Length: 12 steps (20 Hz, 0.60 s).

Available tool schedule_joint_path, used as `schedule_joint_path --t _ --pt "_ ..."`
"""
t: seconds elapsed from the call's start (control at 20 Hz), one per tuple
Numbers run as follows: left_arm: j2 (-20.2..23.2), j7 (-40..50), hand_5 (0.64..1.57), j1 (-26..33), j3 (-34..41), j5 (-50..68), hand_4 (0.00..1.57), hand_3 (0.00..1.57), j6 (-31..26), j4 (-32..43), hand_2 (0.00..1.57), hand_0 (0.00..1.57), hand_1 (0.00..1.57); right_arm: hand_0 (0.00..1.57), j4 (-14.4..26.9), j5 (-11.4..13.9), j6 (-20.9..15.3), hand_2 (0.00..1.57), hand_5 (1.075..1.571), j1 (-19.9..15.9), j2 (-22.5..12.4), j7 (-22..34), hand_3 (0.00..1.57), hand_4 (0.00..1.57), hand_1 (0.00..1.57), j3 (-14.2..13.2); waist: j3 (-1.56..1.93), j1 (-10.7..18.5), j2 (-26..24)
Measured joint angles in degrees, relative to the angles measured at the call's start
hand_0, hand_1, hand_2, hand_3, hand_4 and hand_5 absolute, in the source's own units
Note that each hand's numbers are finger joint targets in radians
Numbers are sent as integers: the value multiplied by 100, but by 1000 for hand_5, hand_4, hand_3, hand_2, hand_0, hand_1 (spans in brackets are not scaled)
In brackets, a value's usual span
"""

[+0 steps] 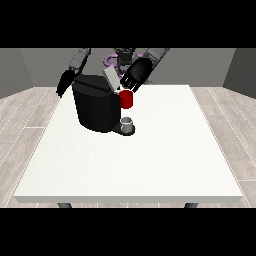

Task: Insert the coffee pod into the coffee machine and close the lid

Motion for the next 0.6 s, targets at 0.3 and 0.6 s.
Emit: schedule_joint_path --t 0.3,0.6 --pt "-79 -40 1571 -15 -14 -34 434 1191 72 112 1234 1193 1193 0 -7 22 -34 0 1571 -16 53 -18 0 100 0 34 0 -13 72" --pt "-73 -123 1571 -111 -23 -71 411 1198 109 167 1255 1204 1204 0 49 25 -86 0 1571 -105 27 -32 0 104 0 -33 0 -3 163"
